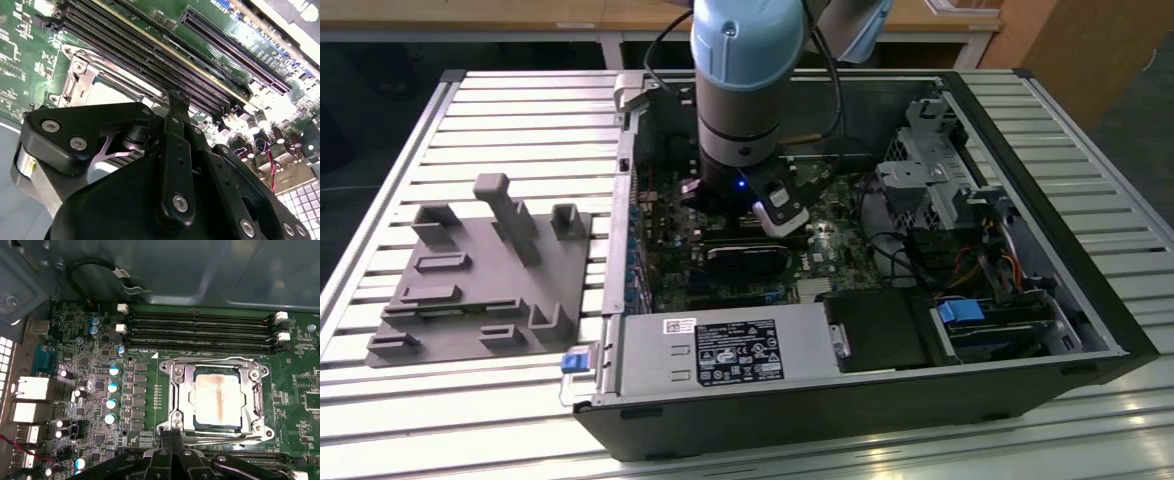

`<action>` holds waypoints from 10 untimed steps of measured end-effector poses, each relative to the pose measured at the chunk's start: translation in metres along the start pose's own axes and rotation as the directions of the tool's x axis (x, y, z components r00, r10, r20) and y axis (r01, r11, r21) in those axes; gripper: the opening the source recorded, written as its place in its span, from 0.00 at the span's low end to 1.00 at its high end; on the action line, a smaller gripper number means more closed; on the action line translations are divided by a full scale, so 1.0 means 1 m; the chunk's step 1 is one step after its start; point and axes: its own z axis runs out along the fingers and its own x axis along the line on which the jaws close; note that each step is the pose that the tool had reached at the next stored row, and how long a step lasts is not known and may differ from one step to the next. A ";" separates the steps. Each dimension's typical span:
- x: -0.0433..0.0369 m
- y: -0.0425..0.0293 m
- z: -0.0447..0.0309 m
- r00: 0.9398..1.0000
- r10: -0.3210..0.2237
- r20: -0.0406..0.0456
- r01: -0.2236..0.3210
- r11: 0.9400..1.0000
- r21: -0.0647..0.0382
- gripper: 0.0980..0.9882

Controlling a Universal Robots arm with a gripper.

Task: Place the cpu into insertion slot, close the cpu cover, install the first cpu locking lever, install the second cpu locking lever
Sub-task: 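Install the second cpu locking lever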

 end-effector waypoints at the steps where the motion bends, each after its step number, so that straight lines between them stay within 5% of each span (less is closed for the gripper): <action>1: 0.0002 -0.0002 0.0008 1.000 0.000 0.000 0.000 1.000 -0.001 0.01; 10: 0.0018 -0.0014 0.0071 1.000 0.000 0.001 0.000 1.000 -0.023 0.01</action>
